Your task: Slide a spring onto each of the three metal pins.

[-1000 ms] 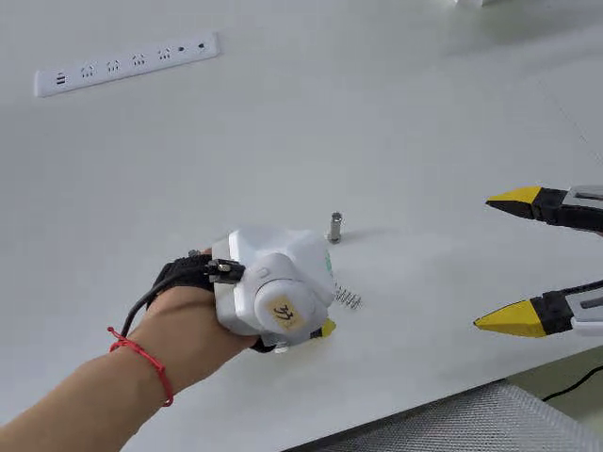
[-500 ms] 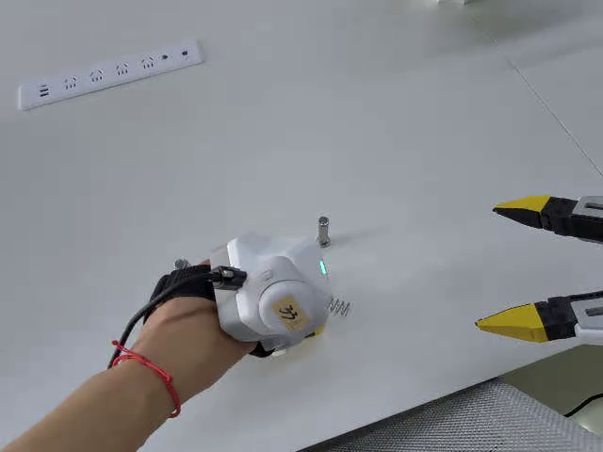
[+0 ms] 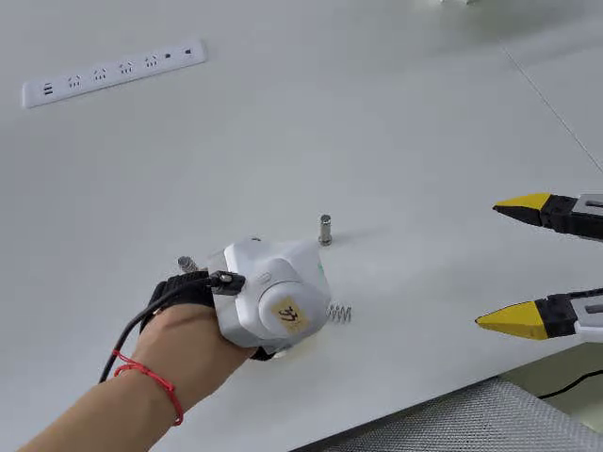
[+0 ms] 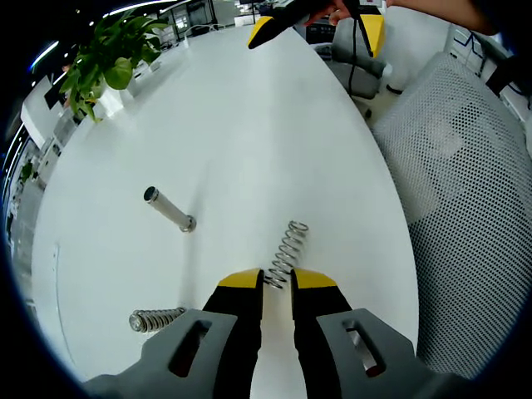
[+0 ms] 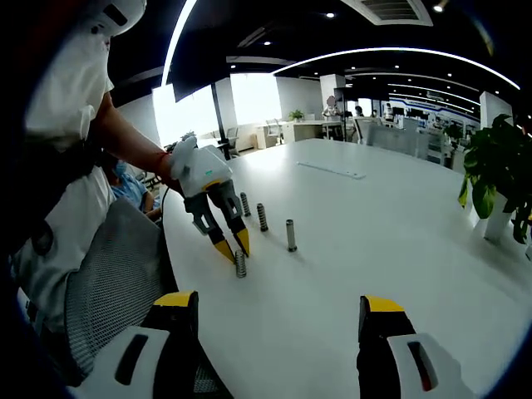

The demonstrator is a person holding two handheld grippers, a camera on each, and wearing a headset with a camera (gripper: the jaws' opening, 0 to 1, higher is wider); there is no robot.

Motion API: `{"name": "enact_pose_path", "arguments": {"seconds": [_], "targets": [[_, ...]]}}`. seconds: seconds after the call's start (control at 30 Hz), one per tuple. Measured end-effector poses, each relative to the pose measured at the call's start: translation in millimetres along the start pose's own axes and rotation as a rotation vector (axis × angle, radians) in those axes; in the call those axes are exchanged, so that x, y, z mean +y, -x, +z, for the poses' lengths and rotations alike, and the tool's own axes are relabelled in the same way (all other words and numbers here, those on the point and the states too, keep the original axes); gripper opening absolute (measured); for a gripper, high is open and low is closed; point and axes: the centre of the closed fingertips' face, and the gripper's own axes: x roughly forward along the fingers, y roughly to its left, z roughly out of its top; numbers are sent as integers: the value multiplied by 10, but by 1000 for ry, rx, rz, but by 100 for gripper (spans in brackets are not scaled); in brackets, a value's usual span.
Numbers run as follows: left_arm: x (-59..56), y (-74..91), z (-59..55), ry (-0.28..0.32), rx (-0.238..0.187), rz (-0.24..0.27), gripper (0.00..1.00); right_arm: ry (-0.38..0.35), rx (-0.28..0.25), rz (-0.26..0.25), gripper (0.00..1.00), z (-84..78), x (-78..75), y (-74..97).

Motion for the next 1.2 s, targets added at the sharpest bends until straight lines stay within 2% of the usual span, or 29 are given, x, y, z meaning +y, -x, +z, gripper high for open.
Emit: {"name": "enact_pose_path", "arguments": {"seconds": [0.1, 0.83, 1.03, 1.2], "targets": [[-19, 4, -3, 1, -1, -11, 7, -5, -1, 2, 79, -4, 8, 1], [-48, 22, -12, 33, -32, -10, 6, 0, 12, 20, 78, -4, 100, -73], [-74, 38, 14, 40, -54, -13, 6, 4, 15, 30, 77, 34, 129, -110], [-87, 113, 89, 57, -94, -7, 6, 15, 18, 44, 77, 99, 162, -147]]}}
